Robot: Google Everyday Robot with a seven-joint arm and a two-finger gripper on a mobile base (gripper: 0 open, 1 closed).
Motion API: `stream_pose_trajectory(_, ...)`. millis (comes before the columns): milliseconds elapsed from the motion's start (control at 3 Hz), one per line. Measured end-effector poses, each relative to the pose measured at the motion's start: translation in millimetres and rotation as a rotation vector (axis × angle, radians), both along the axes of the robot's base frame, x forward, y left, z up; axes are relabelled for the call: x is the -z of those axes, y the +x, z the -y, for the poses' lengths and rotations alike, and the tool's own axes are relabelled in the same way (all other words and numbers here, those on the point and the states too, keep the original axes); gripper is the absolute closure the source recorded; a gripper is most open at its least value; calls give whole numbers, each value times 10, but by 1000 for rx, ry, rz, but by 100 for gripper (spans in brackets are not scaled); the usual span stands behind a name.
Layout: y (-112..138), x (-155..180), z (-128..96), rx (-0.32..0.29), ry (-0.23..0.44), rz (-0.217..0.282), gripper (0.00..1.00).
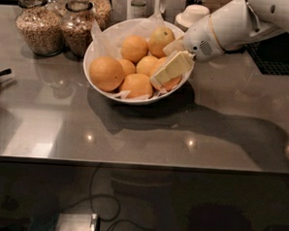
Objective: Pick orange from white bowl
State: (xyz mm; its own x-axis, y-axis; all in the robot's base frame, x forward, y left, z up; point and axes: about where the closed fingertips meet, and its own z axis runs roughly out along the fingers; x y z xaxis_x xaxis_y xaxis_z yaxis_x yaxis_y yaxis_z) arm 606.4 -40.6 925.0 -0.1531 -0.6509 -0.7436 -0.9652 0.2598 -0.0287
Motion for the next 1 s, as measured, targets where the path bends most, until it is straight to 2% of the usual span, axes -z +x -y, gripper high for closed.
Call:
stream_pose_trajectory(333, 56, 100, -9, 35, -2, -30, 33)
stream_pose_trajectory(1000, 84, 435, 13, 62, -50, -103, 30)
